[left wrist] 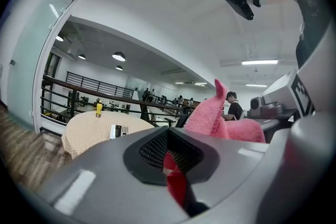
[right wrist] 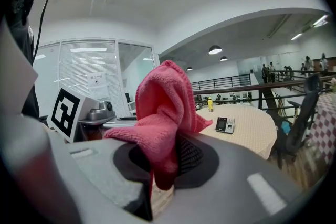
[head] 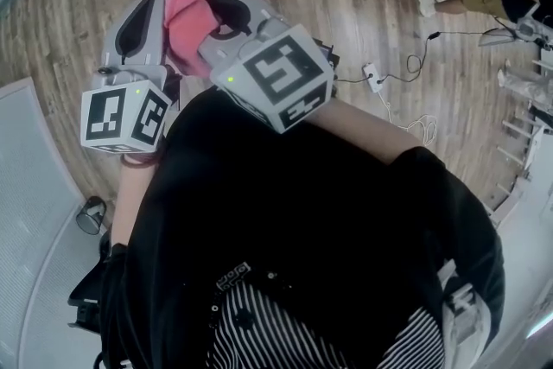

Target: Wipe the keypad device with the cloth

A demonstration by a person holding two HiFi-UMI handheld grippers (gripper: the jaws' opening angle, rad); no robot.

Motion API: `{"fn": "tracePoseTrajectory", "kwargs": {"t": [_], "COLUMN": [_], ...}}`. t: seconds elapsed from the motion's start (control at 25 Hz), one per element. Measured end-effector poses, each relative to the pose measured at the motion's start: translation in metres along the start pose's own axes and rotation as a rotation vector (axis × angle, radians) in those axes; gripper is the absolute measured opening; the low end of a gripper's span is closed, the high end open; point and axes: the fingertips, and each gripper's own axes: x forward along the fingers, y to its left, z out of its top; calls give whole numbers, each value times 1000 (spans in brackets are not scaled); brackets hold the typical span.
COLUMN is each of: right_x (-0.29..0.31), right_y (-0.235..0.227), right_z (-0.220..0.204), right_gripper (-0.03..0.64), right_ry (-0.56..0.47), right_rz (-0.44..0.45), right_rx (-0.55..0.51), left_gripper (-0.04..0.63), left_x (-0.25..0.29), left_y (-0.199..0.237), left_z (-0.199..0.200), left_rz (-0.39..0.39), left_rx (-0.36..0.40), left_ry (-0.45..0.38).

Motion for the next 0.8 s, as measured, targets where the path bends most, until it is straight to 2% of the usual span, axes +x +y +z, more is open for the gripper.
{"fn": "tracePoseTrajectory", "kwargs": {"t": [0.4, 0.8], "right_x": [42, 117], "right_y": [0, -71], "right_z": [14, 41], "right_gripper": [63, 64], "right_ry": [9, 27], "right_rz": [94, 154], "right_rx": [-23, -37], "left_gripper": [-2, -2], "left_x": [5, 88], "left_y": [43, 106], "left_z": [10, 24], "left_rz": [96, 144], "left_rx": [-15, -27], "left_ry": [-15, -12]}}
